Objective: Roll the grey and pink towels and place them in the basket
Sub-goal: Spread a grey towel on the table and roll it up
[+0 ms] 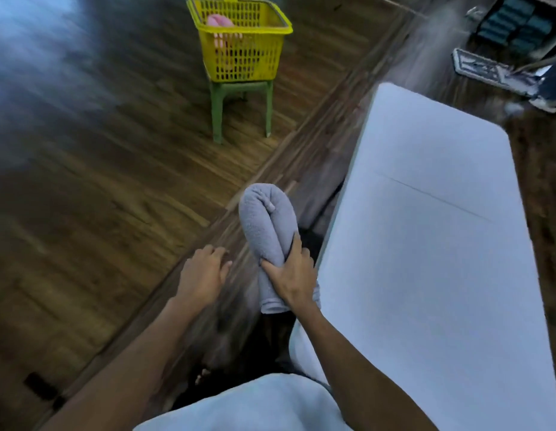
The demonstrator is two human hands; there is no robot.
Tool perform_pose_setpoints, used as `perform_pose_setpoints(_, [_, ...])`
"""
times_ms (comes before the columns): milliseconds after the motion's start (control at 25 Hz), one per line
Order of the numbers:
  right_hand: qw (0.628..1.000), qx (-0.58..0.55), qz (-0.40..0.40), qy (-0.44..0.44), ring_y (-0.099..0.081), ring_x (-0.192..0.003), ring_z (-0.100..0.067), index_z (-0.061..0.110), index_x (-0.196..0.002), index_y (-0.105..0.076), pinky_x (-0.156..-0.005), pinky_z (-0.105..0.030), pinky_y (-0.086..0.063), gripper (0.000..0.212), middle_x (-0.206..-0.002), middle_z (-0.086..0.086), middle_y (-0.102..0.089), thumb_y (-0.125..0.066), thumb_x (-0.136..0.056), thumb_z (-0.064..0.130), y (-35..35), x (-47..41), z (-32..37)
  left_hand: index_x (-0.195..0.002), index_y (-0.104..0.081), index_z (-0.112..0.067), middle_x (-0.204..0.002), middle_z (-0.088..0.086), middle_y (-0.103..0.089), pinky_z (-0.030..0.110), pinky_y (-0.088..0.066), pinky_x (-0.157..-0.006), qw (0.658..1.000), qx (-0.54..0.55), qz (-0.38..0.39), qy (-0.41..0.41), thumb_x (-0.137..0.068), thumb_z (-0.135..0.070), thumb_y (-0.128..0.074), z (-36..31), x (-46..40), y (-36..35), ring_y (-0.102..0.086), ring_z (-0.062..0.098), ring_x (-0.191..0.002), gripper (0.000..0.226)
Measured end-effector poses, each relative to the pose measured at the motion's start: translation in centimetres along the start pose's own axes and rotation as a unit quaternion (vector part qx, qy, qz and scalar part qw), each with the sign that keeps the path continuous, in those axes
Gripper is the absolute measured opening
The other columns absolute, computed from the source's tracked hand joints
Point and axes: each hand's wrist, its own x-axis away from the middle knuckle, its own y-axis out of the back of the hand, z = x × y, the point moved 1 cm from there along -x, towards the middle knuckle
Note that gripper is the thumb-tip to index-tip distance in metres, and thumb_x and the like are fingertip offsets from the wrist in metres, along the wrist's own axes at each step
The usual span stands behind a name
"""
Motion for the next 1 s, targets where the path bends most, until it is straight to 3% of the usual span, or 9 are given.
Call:
perform_pose_setpoints(160, [0.999, 0.020, 0.025, 0.038, -0.048, -0.121, -0.034, 0.026, -0.151, -0.016, -0.097, -0.055, -0.041, 0.100, -0.137, -0.010, -0.047, -0.063, -0.072, 0.065, -3.7, -2.9, 6.4, -0.120, -0.060, -0.020, -0.116, 0.006, -0.060, 0.043, -0.048, -0.088, 0.999, -0.001, 0.006, 0.045, -0.095, -0.035, -0.051, 5.9, -2.4, 2.5, -0.056, 0.028, -0.108, 0.031])
perform_pose_setpoints(360, [0.997, 0.021, 0.034, 0.059, -0.052, -0.111, -0.032, 0.029, -0.147, -0.021, -0.092, -0.050, -0.044, 0.096, -0.125, -0.009, -0.053, -0.064, -0.068, 0.063, -6.8, -9.9, 12.5, -0.120, -0.058, -0.020, -0.116, 0.002, -0.062, 0.041, -0.047, -0.089, 0.998, -0.005, 0.008, 0.057, -0.096, -0.036, -0.049, 10.8, -10.0, 5.2, -0.057, 0.025, -0.109, 0.030])
perform_pose_setpoints(760, [0.997, 0.022, 0.016, 0.066, -0.053, -0.108, -0.032, 0.028, -0.146, -0.021, -0.089, -0.050, -0.048, 0.099, -0.122, -0.009, -0.055, -0.061, -0.064, 0.066, -6.0, -35.8, 24.0, -0.124, -0.056, -0.020, -0.119, 0.001, -0.061, 0.038, -0.047, -0.091, 0.998, -0.005, 0.003, 0.063, -0.098, -0.044, -0.043, 13.5, -38.9, 10.6, -0.056, 0.019, -0.109, 0.038])
perform_pose_setpoints(1000, [0.998, 0.006, -0.025, 0.061, -0.055, -0.107, -0.032, 0.028, -0.147, -0.021, -0.086, -0.048, -0.049, 0.100, -0.123, -0.009, -0.056, -0.061, -0.064, 0.066, -4.6, -51.7, 30.4, -0.118, -0.060, -0.019, -0.116, 0.004, -0.062, 0.045, -0.046, -0.090, 1.000, 0.000, -0.023, 0.019, -0.097, -0.043, -0.045, 14.4, -56.8, 13.5, -0.056, 0.025, -0.108, 0.035])
